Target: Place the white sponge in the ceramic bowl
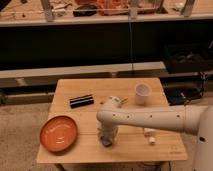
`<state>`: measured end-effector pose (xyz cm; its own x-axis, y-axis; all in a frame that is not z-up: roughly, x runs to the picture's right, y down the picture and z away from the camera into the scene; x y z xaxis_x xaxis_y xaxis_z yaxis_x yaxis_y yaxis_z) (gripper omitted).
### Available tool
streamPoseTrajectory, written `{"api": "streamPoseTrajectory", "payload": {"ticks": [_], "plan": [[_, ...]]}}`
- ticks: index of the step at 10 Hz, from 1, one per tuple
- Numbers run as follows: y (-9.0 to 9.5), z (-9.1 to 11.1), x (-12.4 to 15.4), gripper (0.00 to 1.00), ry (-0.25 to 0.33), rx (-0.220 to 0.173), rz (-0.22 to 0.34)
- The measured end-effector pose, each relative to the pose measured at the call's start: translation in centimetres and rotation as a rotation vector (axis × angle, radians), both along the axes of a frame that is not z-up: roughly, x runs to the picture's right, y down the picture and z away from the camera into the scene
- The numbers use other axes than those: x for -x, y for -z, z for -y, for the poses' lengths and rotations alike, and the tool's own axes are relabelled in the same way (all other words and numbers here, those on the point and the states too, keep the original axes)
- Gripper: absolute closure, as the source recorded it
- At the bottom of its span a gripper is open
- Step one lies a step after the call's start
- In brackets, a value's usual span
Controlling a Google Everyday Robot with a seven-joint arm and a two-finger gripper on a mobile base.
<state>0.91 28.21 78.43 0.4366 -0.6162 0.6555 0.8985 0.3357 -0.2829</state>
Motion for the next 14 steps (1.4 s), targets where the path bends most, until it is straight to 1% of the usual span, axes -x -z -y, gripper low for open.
{"api": "streamPoseTrajectory", "payload": {"ticks": [1,2,4,6,8,10,11,13,14], "plan": [[0.0,-0.1,-0.1,0.94,0.001,-0.003,0.0],[0.1,0.0,-0.2,0.99,0.004,-0.009,0.001],[0.8,0.6,-0.2,0.99,0.01,-0.016,0.0],[0.9,0.7,0.0,0.99,0.022,-0.02,0.004],[1.9,2.2,1.5,0.99,0.044,-0.034,0.019],[3.3,4.2,3.0,0.99,0.071,-0.047,0.031],[3.5,4.6,3.7,0.99,0.081,-0.05,0.039],[3.6,4.9,4.2,0.99,0.106,-0.056,0.045],[3.9,5.5,6.0,0.99,0.121,-0.067,0.063]]}}
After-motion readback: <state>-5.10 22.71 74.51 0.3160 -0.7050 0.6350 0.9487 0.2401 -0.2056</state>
